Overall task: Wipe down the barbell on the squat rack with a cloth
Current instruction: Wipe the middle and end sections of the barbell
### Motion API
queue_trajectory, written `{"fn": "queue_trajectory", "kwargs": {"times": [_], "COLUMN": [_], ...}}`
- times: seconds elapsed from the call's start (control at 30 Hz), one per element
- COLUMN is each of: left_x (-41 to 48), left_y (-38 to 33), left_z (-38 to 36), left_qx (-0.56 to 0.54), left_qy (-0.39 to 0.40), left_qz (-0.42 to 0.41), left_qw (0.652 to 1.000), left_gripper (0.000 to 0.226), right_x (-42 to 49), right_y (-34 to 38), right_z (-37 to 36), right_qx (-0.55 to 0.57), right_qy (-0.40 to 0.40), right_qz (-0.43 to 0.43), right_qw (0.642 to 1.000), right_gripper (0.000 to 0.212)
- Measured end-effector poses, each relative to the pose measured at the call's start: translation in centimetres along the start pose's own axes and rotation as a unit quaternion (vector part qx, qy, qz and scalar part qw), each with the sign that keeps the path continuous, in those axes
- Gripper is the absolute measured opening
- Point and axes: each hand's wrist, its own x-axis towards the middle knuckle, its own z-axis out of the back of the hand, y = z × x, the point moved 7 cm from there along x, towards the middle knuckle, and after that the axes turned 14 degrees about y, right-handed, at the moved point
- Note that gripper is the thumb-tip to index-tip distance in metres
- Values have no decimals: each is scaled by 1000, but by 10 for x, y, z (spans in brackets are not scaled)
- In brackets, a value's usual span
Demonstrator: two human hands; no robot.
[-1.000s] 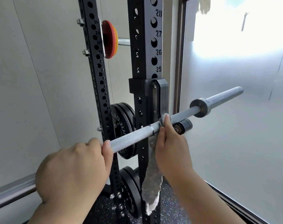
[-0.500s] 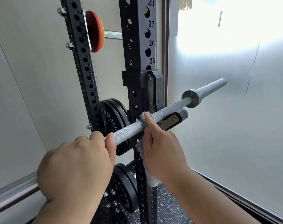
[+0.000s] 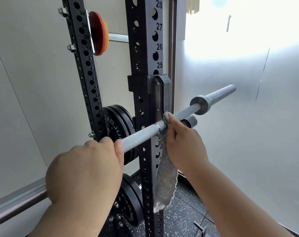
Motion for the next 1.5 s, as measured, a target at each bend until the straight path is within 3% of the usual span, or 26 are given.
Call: {"fn": "queue_trajectory", "kwargs": {"times": [0.1,0.17,0.4,0.57,0.63,0.77,0.83,0.93,1.03,1.2,1.27,1.4,1.5], "left_x": [14,24,33,40,46,61,60,57,42,17,24,33,36], "left_y": [-22,-42,-65,-69,-68,-56,-56,-62,-68,-60,-57,-59,-60], "left_z": [-3,-3,-27,-26,-23,-30,-32,-24,-17,-25,-29,-27,-25], "left_qx": [73,102,147,149,118,-29,-31,31,81,46,75,87,115], "left_qy": [52,24,81,85,74,183,209,174,108,40,23,19,68], "left_qz": [-19,-36,-65,-89,-88,-36,-29,-42,-49,-21,-22,-21,0], "left_qw": [996,994,984,981,986,982,977,983,990,998,997,996,991], "left_gripper": [44,42,31,35,42,52,53,52,45,31,37,51,50], "right_x": [-9,-23,-2,-19,-7,-3,-13,-12,-4,-22,-22,-3,-5], "right_y": [7,19,-7,8,-7,-9,3,-2,-16,0,2,-13,-4], "right_z": [-11,-19,-4,-18,-14,-17,-24,-22,-16,-28,-28,-17,-25], "right_qx": [15,5,-12,-7,16,67,67,35,75,92,84,106,135], "right_qy": [16,34,36,48,43,39,46,44,26,43,49,10,4], "right_qz": [7,43,17,81,59,33,53,64,43,53,58,10,-1], "right_qw": [1000,998,999,996,997,996,995,996,996,993,994,994,991], "right_gripper": [48,49,53,57,56,56,57,55,54,55,54,52,52]}}
